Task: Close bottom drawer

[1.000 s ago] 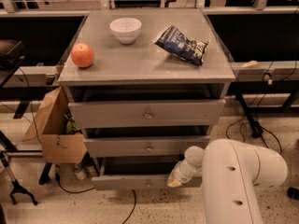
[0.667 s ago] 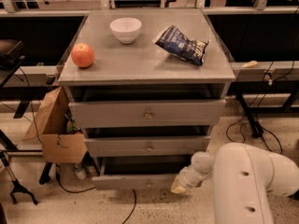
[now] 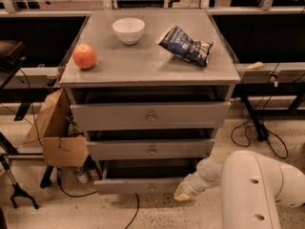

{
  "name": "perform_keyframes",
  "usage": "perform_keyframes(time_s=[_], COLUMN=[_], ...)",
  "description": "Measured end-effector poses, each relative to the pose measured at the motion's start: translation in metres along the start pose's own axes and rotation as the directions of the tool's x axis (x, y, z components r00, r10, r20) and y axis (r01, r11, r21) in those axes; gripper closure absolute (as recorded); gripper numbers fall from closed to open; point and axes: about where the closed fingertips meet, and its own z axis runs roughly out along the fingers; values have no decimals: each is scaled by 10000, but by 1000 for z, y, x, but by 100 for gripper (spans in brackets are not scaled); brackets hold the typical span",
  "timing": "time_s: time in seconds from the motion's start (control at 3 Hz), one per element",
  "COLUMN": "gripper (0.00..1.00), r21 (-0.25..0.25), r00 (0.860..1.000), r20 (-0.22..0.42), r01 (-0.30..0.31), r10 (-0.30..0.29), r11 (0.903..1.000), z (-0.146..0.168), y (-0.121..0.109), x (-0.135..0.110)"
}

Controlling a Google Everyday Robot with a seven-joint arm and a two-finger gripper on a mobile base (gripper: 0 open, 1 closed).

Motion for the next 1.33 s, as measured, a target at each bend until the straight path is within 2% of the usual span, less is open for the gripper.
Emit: perform_keyframes(time_s=[0.33, 0.67, 1.0, 1.33], gripper=[84, 61, 38, 15], r21=[-9, 317, 602, 834], r00=[9998, 9955, 9860, 9705], r20=[-83, -596, -1102, -1728], r01=[207, 755, 1320, 1844], r10=[-207, -735, -1248, -1681], r11=[9998, 9966, 9894, 9793], z=[21, 32, 38, 41], y=[-7, -18, -28, -38], x=[-4, -15, -26, -33])
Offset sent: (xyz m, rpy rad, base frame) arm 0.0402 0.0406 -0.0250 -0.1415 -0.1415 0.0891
